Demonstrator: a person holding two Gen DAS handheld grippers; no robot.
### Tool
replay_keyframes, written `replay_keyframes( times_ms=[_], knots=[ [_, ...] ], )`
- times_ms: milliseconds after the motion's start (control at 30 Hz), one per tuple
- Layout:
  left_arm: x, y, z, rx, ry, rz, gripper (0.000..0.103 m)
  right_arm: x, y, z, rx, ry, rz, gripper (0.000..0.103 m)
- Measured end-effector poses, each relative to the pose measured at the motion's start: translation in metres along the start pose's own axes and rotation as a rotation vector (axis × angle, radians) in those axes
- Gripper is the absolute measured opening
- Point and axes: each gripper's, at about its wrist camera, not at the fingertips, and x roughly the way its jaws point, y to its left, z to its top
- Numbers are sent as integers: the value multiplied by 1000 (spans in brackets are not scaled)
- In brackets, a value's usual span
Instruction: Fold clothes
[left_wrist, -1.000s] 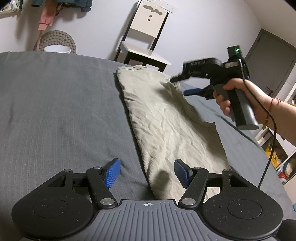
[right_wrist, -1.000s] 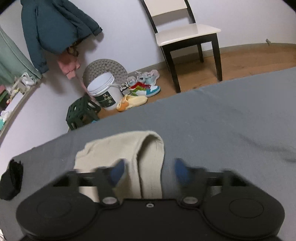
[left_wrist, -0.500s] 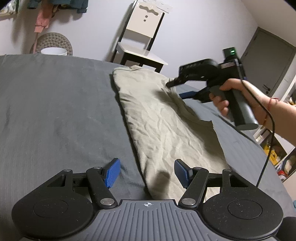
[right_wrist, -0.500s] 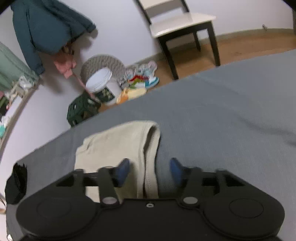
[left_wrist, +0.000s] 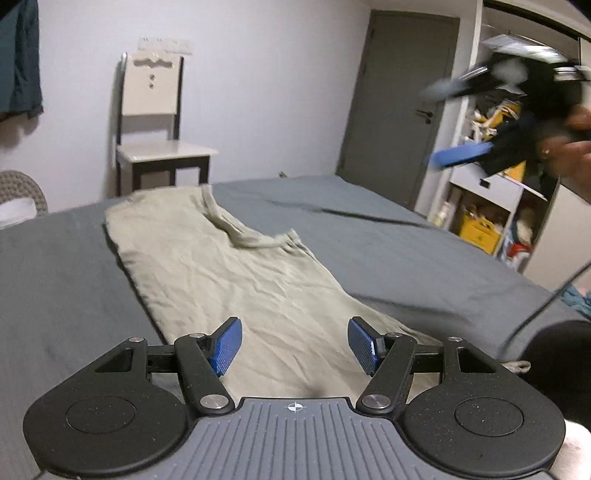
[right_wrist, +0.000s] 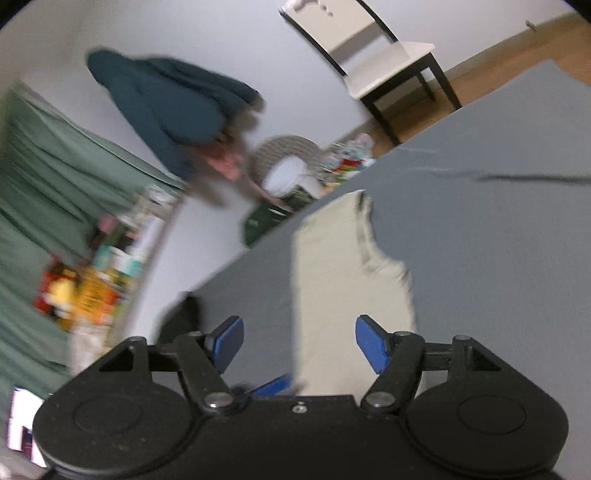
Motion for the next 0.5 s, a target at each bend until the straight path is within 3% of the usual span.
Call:
replay_keyframes(
  times_ms=[67,133,200,367,467,500],
  knots=[
    [-6,-6,-4,-12,41,-82,64,-29,8,-14,-15,-13,7,71],
    [-12,-17,-9,4,80,-154,64,-47,16,-28,-57,1,-47,75],
    [-19,-38,-15,82,116,-194,64,-53,25,-41,-150,40,-130,75],
    [-20,-98,-37,356,261,-215,64,-36,45,-75,-510,187,-314,74],
    [-14,-124,-58,512,400,-197,64,-23,55,-95,-756,253,-356,74],
    [-18,-131,-64,562,401,-184,64,-18,57,-101,-812,272,-367,74]
  ],
)
